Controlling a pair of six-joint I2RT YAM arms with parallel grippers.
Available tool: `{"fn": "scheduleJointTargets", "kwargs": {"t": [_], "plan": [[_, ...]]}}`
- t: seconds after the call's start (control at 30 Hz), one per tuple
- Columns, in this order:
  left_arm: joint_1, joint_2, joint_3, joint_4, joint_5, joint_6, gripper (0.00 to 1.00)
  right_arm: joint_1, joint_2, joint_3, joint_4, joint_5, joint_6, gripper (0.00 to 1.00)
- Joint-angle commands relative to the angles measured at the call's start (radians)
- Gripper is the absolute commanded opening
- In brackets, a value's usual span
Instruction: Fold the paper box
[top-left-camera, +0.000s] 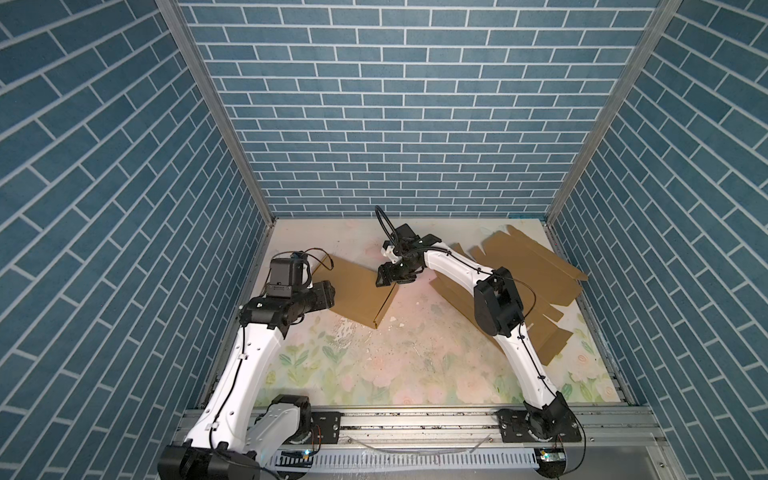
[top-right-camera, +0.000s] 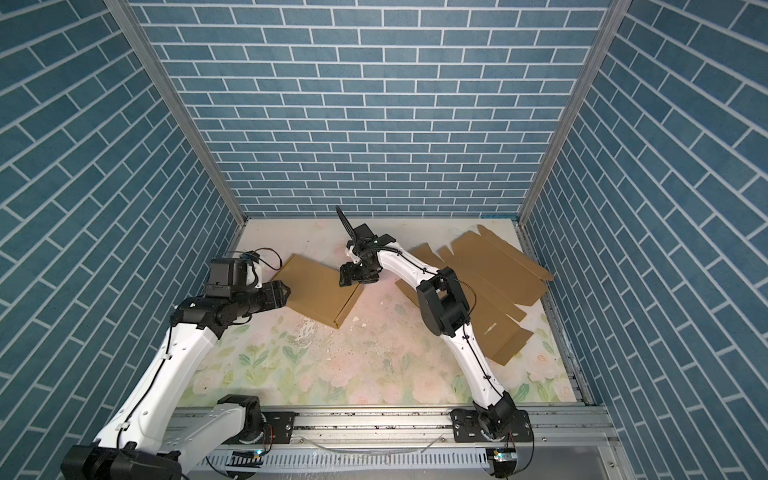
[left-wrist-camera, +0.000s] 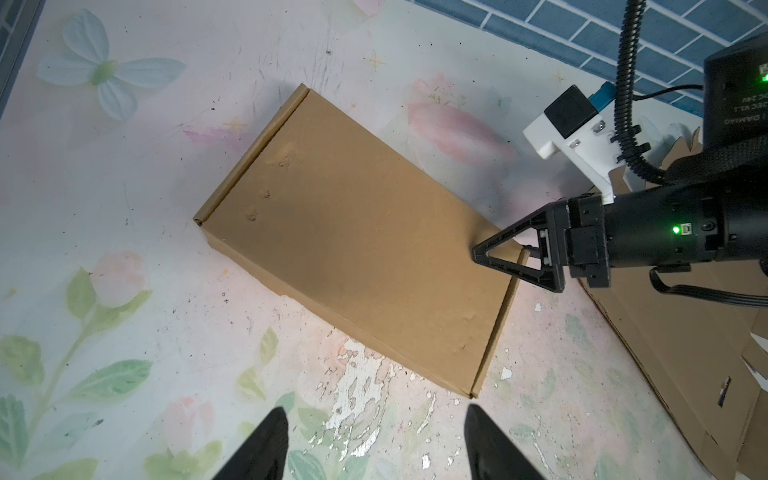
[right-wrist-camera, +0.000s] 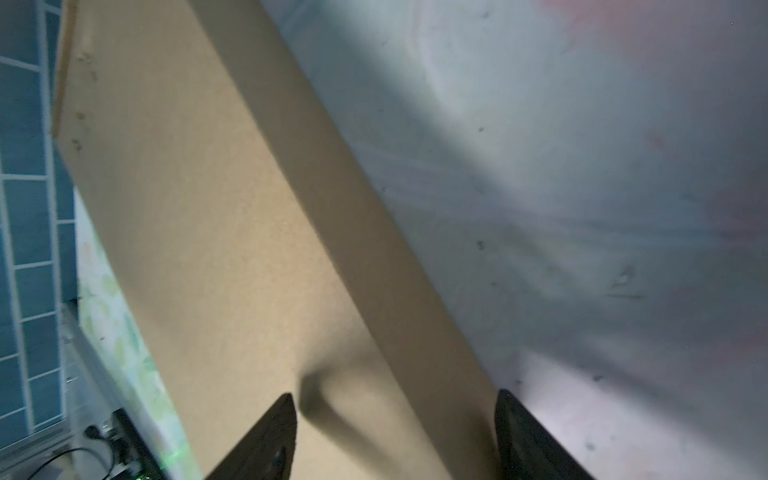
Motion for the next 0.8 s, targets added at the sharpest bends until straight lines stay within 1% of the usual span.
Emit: {"fn": "scheduleJointTargets", "kwargs": {"t": [0.0, 0.1, 0.2, 0.23, 0.33, 0.47, 0.53, 0.6, 0.77], "plan": [[-0.005, -0.020, 0.008, -0.014, 0.003, -0.005, 0.68, 0.070, -0.073, -0.124, 0.094, -0.086, 0.137, 0.69], [-0.005, -0.030, 0.018, -0.021, -0.007, 0.002, 0.68, 0.109, -0.125, -0.255, 0.244, -0.086, 0.278, 0.66], [-0.005, -0.034, 0.025, -0.028, -0.014, 0.015, 0.68, 0.150, -0.139, -0.316, 0.353, -0.062, 0.413, 0.64], [-0.005, -0.034, 0.026, -0.028, -0.015, 0.018, 0.68, 0.164, -0.135, -0.319, 0.376, -0.053, 0.440, 0.64], [-0.005, -0.031, 0.024, -0.024, -0.011, 0.023, 0.68, 0.200, -0.095, -0.279, 0.412, -0.007, 0.503, 0.64], [-0.005, -0.031, 0.027, -0.028, -0.014, 0.035, 0.68, 0.238, -0.050, -0.275, 0.543, 0.008, 0.667, 0.62], [-0.005, -0.032, 0.032, -0.033, -0.021, 0.047, 0.68, 0.256, -0.023, -0.258, 0.590, -0.001, 0.725, 0.61], [-0.004, -0.027, 0.037, -0.036, -0.024, 0.057, 0.68, 0.274, 0.013, -0.200, 0.586, -0.013, 0.761, 0.60], [-0.003, -0.015, 0.041, -0.029, -0.030, 0.068, 0.68, 0.307, 0.080, -0.089, 0.576, 0.031, 0.818, 0.59]]}}
